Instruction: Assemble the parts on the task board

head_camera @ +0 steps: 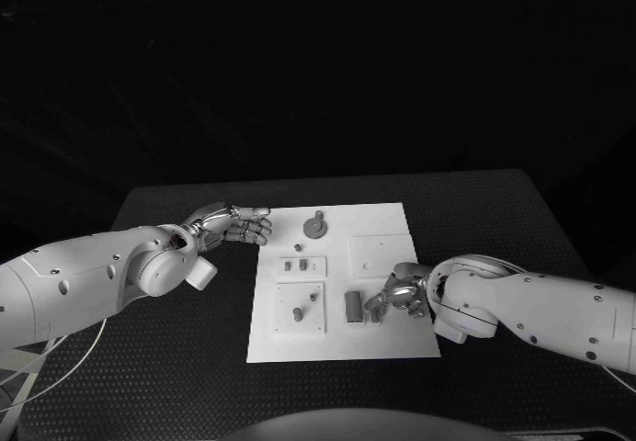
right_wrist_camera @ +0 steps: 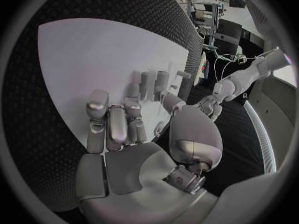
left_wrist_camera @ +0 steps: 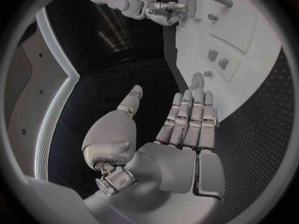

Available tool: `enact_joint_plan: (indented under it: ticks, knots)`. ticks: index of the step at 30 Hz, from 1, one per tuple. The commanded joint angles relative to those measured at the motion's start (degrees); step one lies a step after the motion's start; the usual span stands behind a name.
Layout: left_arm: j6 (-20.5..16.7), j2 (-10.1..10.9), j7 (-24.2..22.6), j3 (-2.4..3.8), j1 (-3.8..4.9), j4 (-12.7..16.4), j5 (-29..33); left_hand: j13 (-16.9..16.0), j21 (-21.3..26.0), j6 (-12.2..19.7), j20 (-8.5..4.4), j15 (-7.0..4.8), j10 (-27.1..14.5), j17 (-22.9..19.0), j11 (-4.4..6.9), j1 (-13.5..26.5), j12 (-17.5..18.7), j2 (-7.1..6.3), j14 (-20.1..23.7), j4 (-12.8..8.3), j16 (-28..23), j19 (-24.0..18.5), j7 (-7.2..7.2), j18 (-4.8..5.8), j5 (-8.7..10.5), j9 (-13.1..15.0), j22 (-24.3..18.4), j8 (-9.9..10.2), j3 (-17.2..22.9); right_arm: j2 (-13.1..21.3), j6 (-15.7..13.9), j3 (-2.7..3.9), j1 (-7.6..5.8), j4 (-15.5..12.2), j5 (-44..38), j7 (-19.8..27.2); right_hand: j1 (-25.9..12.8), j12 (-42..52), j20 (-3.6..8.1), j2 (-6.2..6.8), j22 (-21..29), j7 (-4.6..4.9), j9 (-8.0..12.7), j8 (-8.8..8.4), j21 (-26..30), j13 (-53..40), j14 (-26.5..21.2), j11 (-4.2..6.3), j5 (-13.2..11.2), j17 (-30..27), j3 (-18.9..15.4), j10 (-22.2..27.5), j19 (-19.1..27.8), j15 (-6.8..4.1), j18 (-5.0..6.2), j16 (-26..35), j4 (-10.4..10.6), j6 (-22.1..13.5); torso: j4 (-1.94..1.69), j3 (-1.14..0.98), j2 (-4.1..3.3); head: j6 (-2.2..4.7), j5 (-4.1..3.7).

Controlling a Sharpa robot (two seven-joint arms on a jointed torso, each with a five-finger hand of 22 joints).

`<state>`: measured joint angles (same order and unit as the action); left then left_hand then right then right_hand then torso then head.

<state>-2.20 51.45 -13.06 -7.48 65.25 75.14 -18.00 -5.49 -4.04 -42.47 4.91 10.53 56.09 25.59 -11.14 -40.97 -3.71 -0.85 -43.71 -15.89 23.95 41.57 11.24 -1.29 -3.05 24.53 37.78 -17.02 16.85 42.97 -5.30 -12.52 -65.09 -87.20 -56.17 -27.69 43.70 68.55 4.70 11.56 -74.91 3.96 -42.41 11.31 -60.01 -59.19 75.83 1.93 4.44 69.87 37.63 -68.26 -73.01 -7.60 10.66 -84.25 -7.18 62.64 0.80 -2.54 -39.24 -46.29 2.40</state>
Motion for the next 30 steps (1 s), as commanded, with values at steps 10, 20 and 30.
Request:
enact_joint_plan:
  ticks: [10, 20, 30]
  knots:
    - [0.79, -0.01, -0.39, 0.04, 0.05, 0.00, -0.15, 0.09, -0.14, -0.18, -0.01, 0.10, -0.32, 0.07, -0.11, 0.41, -0.31, 0.25, 0.50, -0.33, -0.25, -0.31, 1.10, -0.12, 0.21, 0.08, -0.03, -0.39, 0.09, 1.34, 6.68, 0.03, 0.02, -1.57, -0.30, 2.77, 3.59, -0.08, 0.23, -1.02, -0.62, 0.32, -0.52, 0.47, 0.06, -0.23, -0.26, 0.13, -0.02, 0.20, -1.12, 0.23, 0.07, -0.23, 4.34, 0.35, -4.43, -0.58, 0.03, -0.02, -0.01, -0.06, 0.05]
    - [0.87, -0.08, -0.33, 0.04, 0.05, -0.02, -0.17, 0.09, -0.14, -0.18, 0.00, 0.10, -0.32, 0.08, -0.11, 0.42, -0.32, 0.25, 0.51, -0.33, -0.26, -0.32, 1.10, -0.12, 0.21, 0.09, -0.03, -0.39, 0.10, 1.68, 10.78, 0.03, 0.03, -1.99, -1.52, 2.91, 3.76, -0.08, 0.16, -0.51, -0.63, 0.28, -0.56, 0.54, 0.08, -0.23, -0.19, 0.16, 0.04, 0.29, -1.16, 0.18, 0.08, -0.22, 4.34, 0.33, -4.67, -0.42, 0.05, -0.01, -0.01, -0.10, 0.07]
    - [0.83, -0.08, -0.27, 0.04, 0.05, 0.02, -0.18, 0.10, -0.14, -0.18, 0.00, 0.10, -0.32, 0.09, -0.11, 0.42, -0.32, 0.25, 0.52, -0.34, -0.27, -0.32, 1.09, -0.12, 0.21, 0.09, -0.03, -0.40, 0.10, 1.39, 8.85, 0.02, 0.05, -1.55, -3.59, 1.77, 4.17, -0.06, 0.01, -2.11, -0.70, 0.25, -0.64, 0.60, 0.05, -0.25, -0.02, 0.23, -0.01, 0.47, -1.33, 0.02, 0.03, -0.25, 4.34, 0.26, -5.42, -0.24, 0.00, 0.01, 0.00, -0.03, -0.01]
